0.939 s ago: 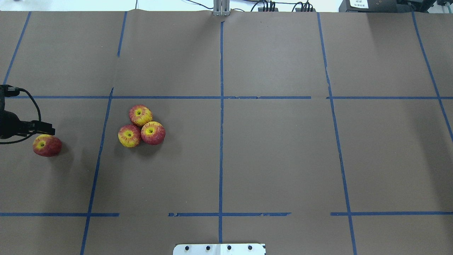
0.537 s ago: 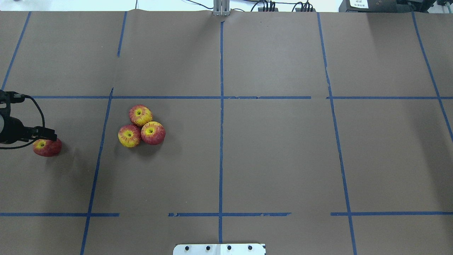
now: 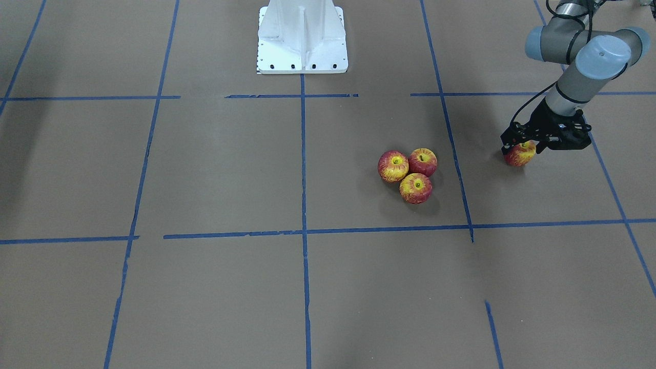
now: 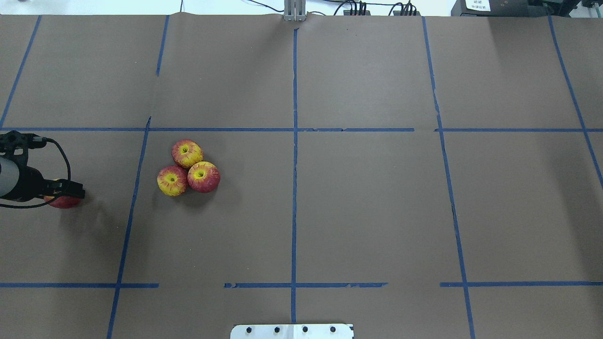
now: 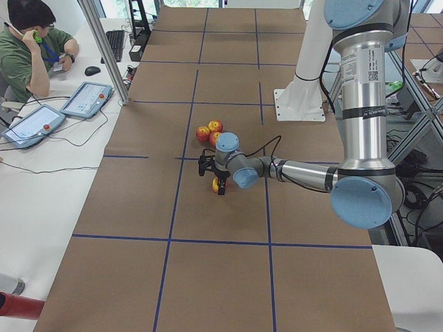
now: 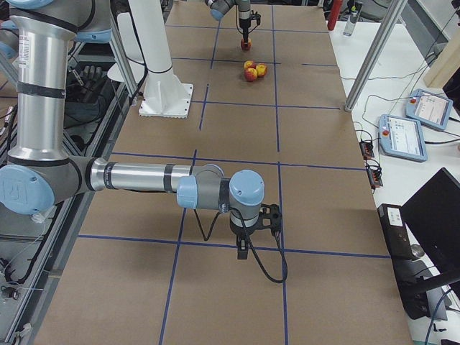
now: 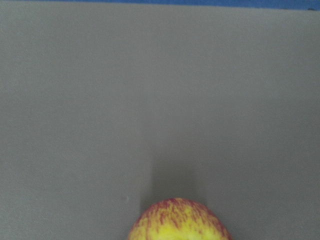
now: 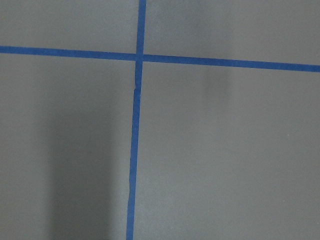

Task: Stack apples
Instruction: 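Close the left gripper on the lone apple and lift it, then carry the apple with the left gripper over the three-apple cluster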

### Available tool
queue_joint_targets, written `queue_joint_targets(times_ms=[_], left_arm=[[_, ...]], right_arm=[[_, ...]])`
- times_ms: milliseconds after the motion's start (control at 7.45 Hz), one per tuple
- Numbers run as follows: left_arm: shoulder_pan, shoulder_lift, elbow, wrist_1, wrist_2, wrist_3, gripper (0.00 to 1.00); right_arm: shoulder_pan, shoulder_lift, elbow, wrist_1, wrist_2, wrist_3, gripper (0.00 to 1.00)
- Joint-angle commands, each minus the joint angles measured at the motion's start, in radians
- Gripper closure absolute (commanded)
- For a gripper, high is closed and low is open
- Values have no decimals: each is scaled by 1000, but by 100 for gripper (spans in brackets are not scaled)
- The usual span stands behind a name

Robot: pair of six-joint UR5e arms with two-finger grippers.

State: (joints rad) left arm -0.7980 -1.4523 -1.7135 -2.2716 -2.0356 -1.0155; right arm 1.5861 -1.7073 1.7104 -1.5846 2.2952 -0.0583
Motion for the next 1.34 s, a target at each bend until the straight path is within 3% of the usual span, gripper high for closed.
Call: queue_joint_targets(times_ms=[0, 134, 268, 402, 537, 805, 1207], left_arm=[[6, 1, 0, 0, 0, -3, 17], [6, -2, 0, 0, 0, -5, 43], [6, -2, -8, 0, -2, -6, 79], [3, -3, -29, 3, -8, -6, 87], [3, -3, -79, 24, -12, -6, 86], [2, -49, -193, 207, -11, -24, 87], [6, -395, -198, 577, -11, -243, 88]], right_arm=[[0, 0, 0, 0, 0, 0, 0], [0, 0, 0, 0, 0, 0, 0], [0, 0, 0, 0, 0, 0, 0], [0, 0, 0, 0, 0, 0, 0], [0, 0, 0, 0, 0, 0, 0], [0, 0, 0, 0, 0, 0, 0], [0, 0, 0, 0, 0, 0, 0]])
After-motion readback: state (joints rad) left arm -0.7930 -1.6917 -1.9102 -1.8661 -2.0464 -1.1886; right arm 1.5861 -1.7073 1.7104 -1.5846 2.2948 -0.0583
